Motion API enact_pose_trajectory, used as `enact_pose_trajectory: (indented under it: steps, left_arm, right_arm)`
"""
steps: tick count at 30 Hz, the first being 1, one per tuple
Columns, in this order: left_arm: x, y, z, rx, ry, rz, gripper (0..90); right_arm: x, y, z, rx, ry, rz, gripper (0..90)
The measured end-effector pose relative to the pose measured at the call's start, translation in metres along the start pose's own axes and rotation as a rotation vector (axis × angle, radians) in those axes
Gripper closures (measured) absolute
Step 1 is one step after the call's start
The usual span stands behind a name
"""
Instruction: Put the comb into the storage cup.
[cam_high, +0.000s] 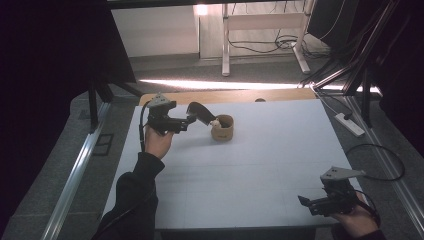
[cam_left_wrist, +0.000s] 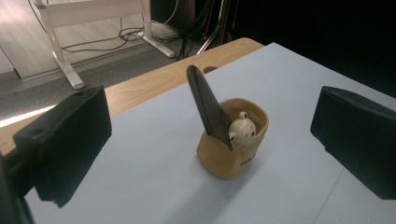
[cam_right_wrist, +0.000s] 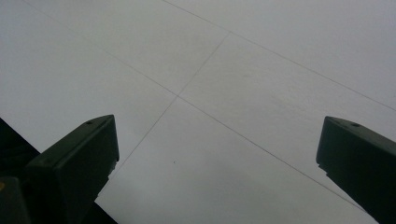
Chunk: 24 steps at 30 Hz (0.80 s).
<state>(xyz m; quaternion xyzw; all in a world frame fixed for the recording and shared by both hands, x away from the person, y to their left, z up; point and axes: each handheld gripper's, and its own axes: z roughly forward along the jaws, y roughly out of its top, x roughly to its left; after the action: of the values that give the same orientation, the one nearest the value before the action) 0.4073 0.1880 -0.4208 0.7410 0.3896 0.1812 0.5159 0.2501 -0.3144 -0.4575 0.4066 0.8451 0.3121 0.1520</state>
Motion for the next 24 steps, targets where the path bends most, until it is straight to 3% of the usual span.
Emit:
enact_pose_trajectory:
  steps: [24]
  left_arm:
    - [-0.001,-0.020,-0.005,0.002,-0.054,0.000,0.0]
  right_arm:
    - [0.000,0.000,0.000,-0.001,-0.003,0.000,0.0]
